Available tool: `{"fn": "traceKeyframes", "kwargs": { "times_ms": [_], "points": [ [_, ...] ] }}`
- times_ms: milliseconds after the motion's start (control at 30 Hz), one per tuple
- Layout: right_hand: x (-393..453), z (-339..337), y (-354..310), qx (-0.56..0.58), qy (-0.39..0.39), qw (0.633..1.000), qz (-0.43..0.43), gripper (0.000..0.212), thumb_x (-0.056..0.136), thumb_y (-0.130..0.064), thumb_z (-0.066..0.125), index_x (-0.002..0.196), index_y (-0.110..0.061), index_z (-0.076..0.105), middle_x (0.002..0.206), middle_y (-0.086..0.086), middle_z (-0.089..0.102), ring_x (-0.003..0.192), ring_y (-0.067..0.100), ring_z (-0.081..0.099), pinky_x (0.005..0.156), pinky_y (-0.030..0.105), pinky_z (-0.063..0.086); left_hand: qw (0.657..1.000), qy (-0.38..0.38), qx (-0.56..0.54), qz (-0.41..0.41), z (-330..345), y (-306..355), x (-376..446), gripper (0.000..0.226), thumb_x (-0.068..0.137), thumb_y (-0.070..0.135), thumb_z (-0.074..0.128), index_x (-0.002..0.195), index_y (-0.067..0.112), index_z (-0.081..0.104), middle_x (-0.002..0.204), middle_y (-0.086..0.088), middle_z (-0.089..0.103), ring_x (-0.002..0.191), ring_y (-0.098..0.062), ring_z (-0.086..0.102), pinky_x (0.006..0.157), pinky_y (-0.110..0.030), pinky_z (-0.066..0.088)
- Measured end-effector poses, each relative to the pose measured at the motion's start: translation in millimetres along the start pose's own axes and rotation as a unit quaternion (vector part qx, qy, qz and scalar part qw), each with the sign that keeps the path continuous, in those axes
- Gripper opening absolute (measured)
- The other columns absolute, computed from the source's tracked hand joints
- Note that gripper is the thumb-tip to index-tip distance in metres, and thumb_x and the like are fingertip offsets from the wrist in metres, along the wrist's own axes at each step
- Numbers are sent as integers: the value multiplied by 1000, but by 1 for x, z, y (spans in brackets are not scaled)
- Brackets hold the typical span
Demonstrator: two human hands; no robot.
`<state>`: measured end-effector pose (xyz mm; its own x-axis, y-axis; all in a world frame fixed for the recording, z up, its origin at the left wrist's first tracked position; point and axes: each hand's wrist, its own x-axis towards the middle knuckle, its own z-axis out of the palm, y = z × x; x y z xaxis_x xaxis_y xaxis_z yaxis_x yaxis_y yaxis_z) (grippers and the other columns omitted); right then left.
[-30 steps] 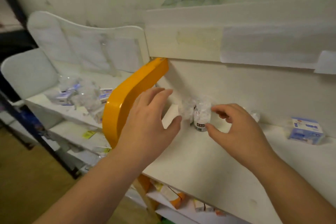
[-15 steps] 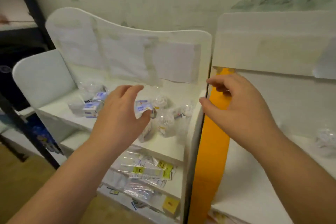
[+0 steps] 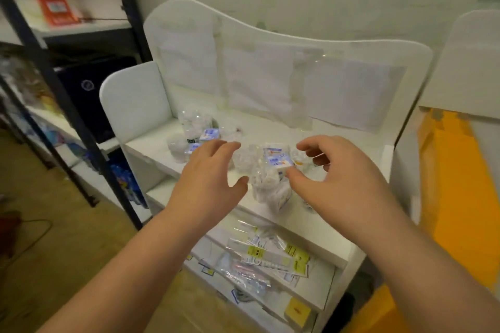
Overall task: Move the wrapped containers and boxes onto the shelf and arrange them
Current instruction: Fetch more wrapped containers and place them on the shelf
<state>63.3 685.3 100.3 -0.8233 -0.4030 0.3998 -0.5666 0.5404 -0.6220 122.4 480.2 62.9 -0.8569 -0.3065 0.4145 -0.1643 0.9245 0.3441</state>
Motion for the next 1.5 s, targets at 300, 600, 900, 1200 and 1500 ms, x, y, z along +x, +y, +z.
{"fn": "traceKeyframes", "kwargs": {
  "times_ms": [300, 600, 900, 1200, 1500],
  "points": [
    [24, 77, -27, 2, -21, 1000, 19, 34, 81, -40, 68, 114, -38, 61, 108, -21, 56, 102, 1, 56, 89, 27, 49, 999, -19, -6, -27, 2, -88, 31, 59, 86, 38, 65, 141, 29, 45, 143, 6, 42, 130, -17, 37, 99, -28, 34],
    [97, 187, -52, -17, -13, 999, 48, 35, 81, -39, 67, 115, -36, 61, 107, -21, 54, 99, -1, 54, 89, 26, 48, 999, -39, -16, -28, 10, -225, 87, 57, 89, 38, 60, 143, 31, 41, 141, 9, 41, 132, -13, 36, 100, -28, 36],
    [142, 254, -50, -56, -45, 995, 74, 39, 81, -41, 67, 119, -35, 59, 108, -20, 52, 102, 2, 54, 89, 24, 47, 996, -69, -46, -30, 42, -306, 159, 50, 93, 24, 52, 142, 25, 44, 143, 5, 42, 132, -18, 39, 103, -31, 36],
    [177, 299, -51, -41, -57, 994, 82, 38, 82, -33, 69, 119, -35, 59, 112, -19, 53, 106, 3, 53, 95, 28, 46, 994, -75, -81, -22, 99, -351, 249, 64, 90, 4, 51, 149, 20, 35, 152, -12, 36, 139, -29, 36, 110, -40, 35],
    [184, 327, -59, -52, -105, 992, 42, 41, 82, -38, 66, 121, -36, 56, 118, -19, 50, 114, 2, 50, 95, 19, 41, 980, -118, -151, -43, 134, -364, 296, 83, 83, 25, 73, 152, 30, 26, 152, -14, 30, 136, -29, 40, 103, -30, 33]
  ]
}}
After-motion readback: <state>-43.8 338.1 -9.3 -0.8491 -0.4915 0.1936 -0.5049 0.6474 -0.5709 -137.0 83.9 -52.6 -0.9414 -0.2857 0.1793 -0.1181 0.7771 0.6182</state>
